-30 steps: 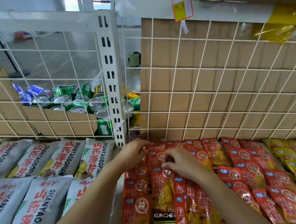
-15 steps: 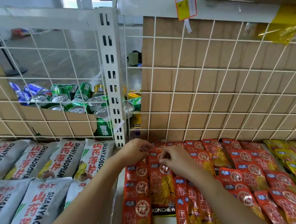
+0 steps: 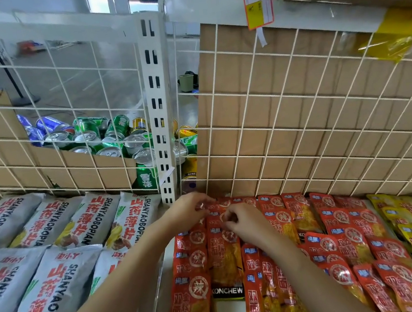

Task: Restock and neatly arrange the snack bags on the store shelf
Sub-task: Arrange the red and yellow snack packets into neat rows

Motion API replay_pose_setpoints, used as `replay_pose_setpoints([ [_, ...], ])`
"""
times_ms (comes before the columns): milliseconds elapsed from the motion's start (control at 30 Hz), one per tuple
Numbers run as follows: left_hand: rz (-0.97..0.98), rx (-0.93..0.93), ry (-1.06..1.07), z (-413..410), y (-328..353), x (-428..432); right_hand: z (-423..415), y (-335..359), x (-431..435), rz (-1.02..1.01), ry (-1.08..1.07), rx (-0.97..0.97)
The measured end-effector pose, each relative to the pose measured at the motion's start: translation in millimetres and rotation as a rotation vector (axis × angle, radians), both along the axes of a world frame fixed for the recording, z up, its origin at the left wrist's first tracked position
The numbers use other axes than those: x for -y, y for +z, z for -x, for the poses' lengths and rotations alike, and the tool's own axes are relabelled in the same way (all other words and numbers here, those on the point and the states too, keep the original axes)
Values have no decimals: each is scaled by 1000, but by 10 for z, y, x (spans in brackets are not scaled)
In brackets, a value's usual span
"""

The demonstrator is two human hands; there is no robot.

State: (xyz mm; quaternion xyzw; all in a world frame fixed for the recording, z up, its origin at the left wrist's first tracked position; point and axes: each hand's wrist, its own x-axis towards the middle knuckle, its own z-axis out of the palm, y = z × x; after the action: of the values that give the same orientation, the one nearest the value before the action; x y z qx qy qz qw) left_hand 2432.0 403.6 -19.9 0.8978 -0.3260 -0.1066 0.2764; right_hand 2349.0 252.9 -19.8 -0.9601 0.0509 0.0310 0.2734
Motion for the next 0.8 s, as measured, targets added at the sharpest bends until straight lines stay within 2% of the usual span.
replay_pose_setpoints([
  [200, 93, 23, 82, 134, 45, -90, 53, -23, 31, -24, -13, 39],
  [300, 165, 38, 143, 229, 73, -151, 127, 12, 26, -12, -60, 127],
  [433, 276, 31, 256, 478, 109, -262, 321, 149, -37, -100, -81, 239],
  [600, 383, -4, 324, 911, 65, -410, 627, 180, -206, -197, -20, 110],
  [800, 502, -73, 386, 1383, -206, -519, 898, 129, -519, -198, 5, -36],
])
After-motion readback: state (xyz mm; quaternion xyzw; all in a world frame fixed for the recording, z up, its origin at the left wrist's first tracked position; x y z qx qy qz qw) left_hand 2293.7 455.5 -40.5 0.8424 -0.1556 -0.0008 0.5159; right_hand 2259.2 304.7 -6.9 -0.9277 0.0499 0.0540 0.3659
